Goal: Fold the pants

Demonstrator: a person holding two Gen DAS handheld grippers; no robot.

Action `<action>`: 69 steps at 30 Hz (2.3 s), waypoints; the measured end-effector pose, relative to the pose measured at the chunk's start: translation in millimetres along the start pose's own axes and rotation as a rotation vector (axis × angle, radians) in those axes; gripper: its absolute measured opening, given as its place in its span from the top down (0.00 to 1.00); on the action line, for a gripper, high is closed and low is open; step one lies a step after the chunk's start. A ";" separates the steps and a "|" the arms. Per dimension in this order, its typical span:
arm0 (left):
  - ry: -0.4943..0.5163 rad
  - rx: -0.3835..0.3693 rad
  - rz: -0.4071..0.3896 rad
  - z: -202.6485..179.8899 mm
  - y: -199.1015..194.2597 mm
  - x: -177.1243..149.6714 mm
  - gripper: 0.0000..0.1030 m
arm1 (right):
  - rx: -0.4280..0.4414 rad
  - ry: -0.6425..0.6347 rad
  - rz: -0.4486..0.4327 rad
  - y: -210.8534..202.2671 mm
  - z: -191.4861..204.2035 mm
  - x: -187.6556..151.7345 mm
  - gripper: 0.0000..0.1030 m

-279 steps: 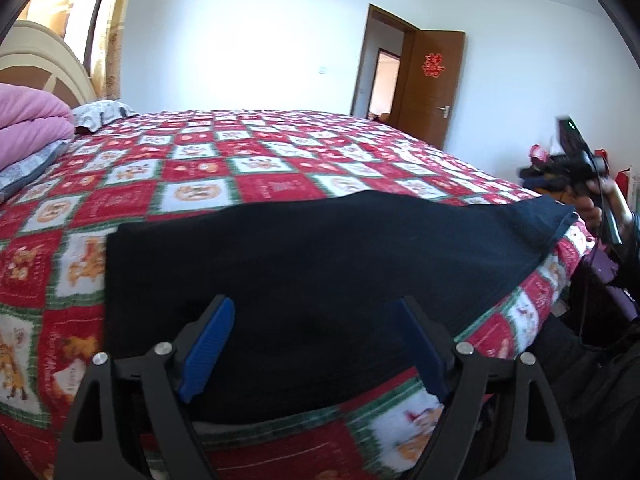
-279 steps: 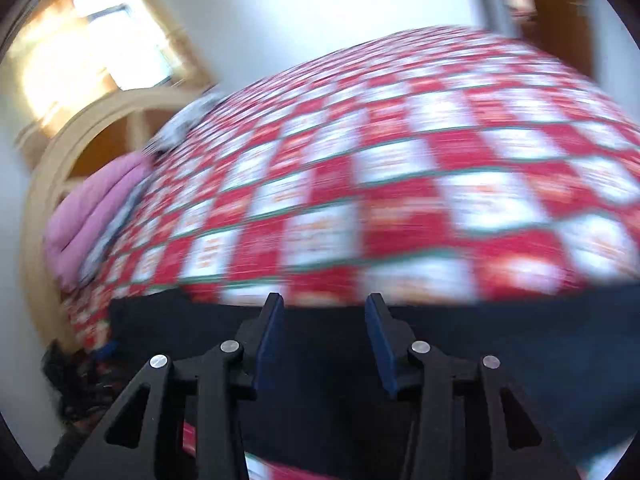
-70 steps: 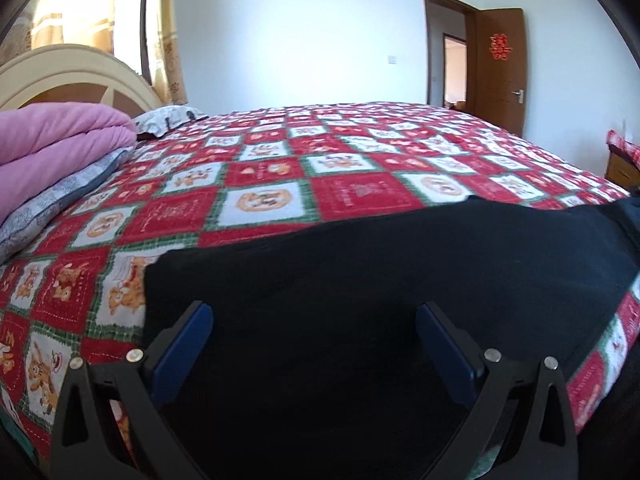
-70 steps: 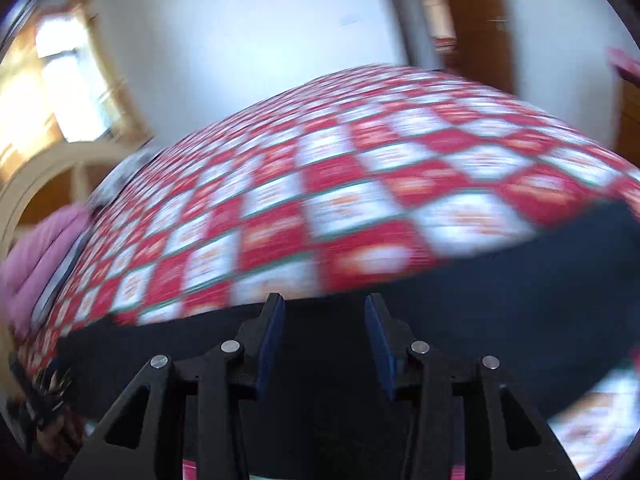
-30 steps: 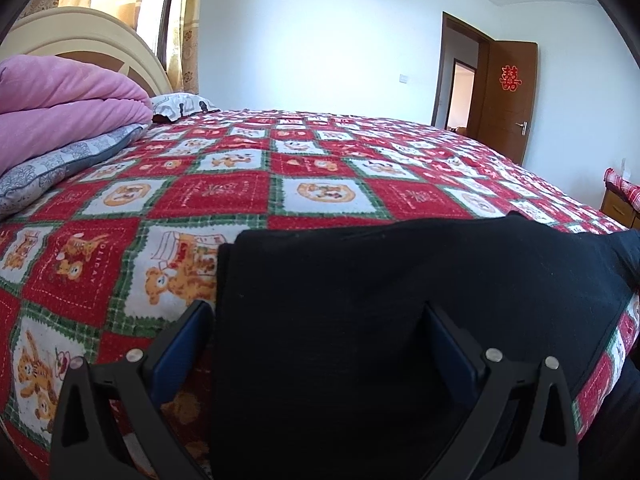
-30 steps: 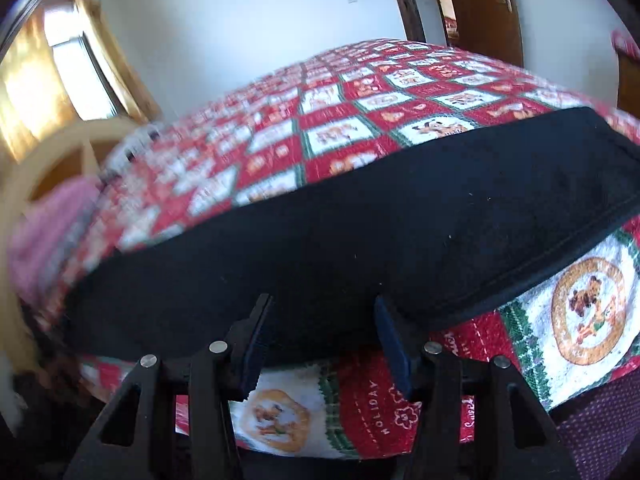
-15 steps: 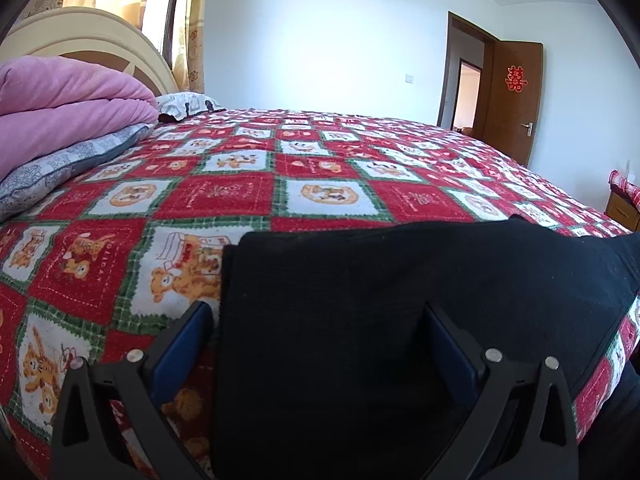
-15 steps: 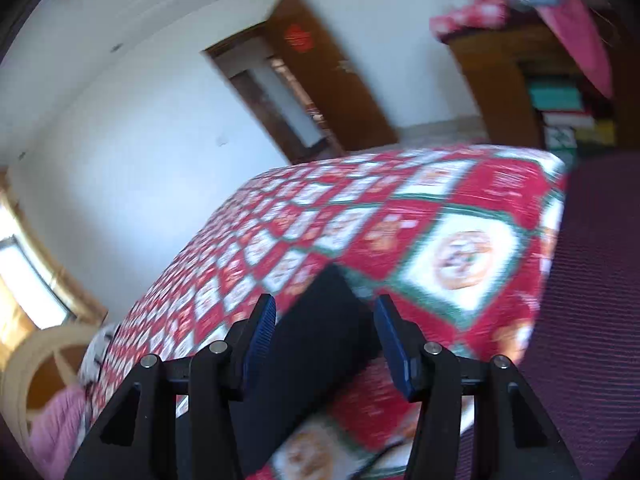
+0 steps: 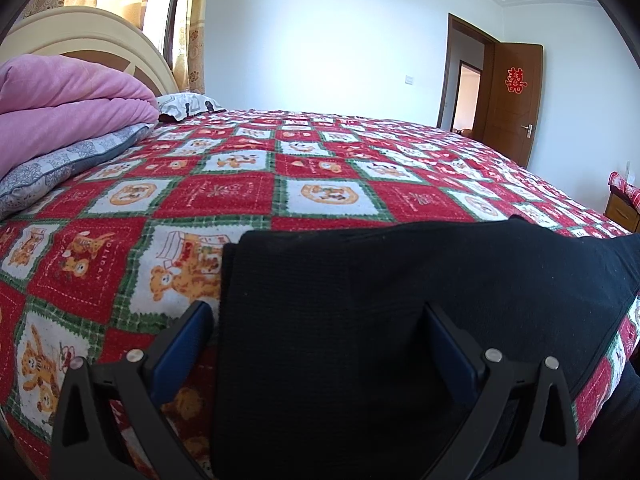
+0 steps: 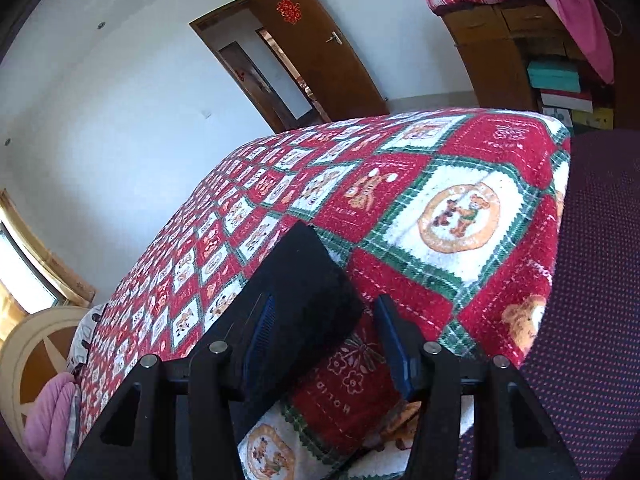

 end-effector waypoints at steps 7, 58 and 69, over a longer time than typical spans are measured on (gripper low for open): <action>-0.028 0.020 -0.002 5.4 -7.8 5.2 0.00 | 0.001 -0.054 -0.041 11.3 3.0 -0.4 0.57; -0.157 0.068 -0.016 48.8 -8.4 -4.6 0.00 | 0.153 -0.048 -0.060 -16.1 31.1 1.2 0.88; -0.156 0.068 -0.017 48.4 -8.6 -5.0 0.00 | 0.263 -0.259 -0.035 -34.7 104.2 -34.2 0.88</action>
Point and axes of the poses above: each gripper's, at about its wrist camera, not at the fingertips, and y roughly the way its jaws point, z to its left, x to its top, the point moved 5 cm from there along y, roughly the way its jaws point, and after that the axes turned 8 degrees about y, right-handed, at the moved point
